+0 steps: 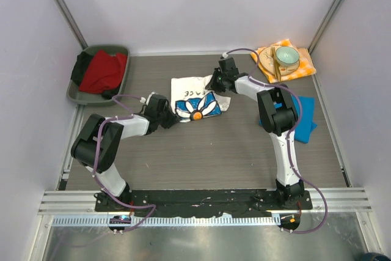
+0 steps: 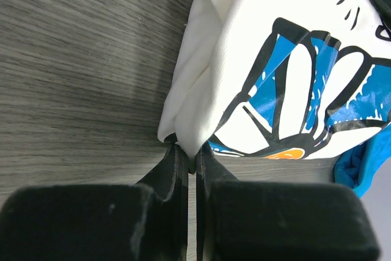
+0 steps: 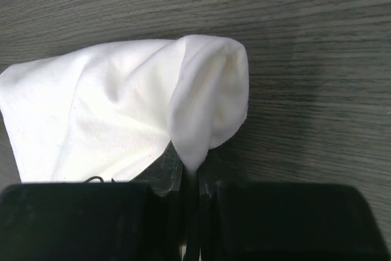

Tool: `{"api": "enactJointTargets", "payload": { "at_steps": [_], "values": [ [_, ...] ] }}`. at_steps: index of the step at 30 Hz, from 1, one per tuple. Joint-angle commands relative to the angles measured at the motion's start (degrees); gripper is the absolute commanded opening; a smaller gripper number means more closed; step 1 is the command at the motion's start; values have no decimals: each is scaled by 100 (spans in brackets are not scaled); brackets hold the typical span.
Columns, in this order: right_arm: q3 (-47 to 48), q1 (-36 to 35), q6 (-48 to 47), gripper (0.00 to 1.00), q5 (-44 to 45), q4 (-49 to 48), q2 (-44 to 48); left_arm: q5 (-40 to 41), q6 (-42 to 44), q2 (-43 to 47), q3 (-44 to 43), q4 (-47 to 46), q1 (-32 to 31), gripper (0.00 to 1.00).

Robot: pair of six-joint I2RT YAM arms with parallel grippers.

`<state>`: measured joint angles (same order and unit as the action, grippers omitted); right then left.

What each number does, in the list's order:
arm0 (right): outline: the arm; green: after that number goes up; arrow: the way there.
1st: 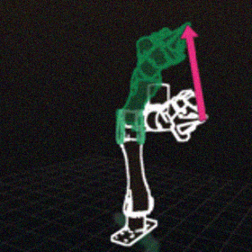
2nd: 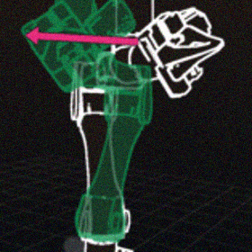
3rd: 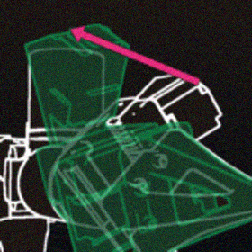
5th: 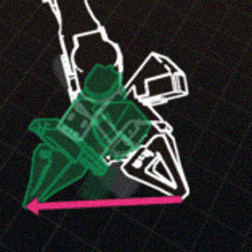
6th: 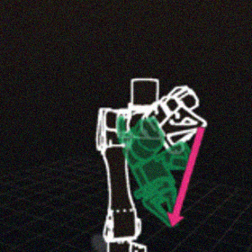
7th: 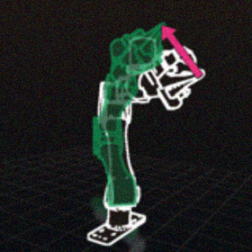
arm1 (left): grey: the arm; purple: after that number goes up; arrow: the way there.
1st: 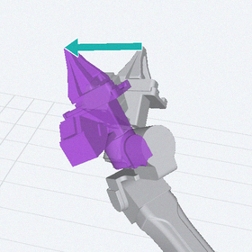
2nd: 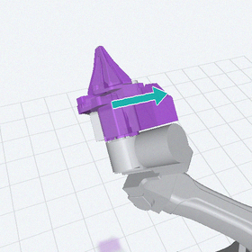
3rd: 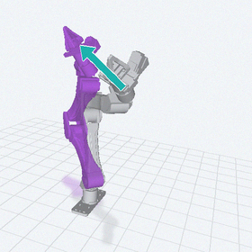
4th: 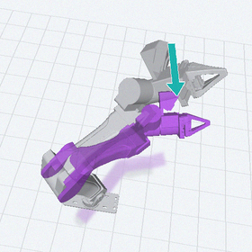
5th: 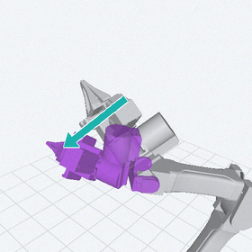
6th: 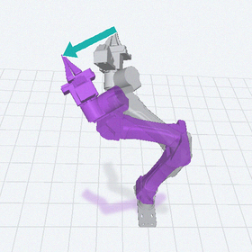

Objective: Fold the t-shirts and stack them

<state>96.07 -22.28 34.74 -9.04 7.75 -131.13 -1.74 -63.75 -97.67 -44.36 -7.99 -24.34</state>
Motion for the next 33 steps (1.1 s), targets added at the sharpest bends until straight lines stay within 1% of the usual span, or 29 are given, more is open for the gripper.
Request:
{"api": "enactJointTargets", "payload": {
  "at_steps": [1,5,7,8,12,13,16,19,22,25,28,32,33],
  "values": [
    [-176,-101,-187,1,349,315,305,-90,363,89,130,1036,26,0],
    [-264,-109,-292,1,499,490,859,-90,608,265,-388,1440,17,0],
    [-352,-101,-319,1,604,561,1123,-186,618,406,-626,1528,8,0],
    [-405,-101,-328,1,692,561,1429,-221,609,450,-696,1563,-18,0],
    [-650,-101,-371,1,886,684,2124,-248,548,714,-1021,1704,-124,0],
    [-677,-92,-415,1,1121,710,2249,-248,556,818,-1083,1722,-176,0],
    [-695,-57,-486,1,1351,903,2662,-266,556,898,-1373,1818,-282,0],
    [-677,4,-512,1,1510,1149,3013,-336,565,855,-1768,1897,-579,0],
    [-844,57,-556,1,1730,1264,3443,-257,618,644,-2278,2029,-887,0],
    [-1020,285,-539,1,1817,1378,3856,-187,679,320,-2796,2108,-1160,0],
    [-1108,680,-503,1,1914,1711,4095,-283,670,-120,-3376,2135,-1380,0],
    [-1476,1252,-442,1,1967,1836,4682,-362,723,-761,-4141,2231,-1661,0],
    [-1564,1479,-416,1,1976,1844,4797,-406,741,-1041,-4438,2275,-1697,0]
  ]
}}
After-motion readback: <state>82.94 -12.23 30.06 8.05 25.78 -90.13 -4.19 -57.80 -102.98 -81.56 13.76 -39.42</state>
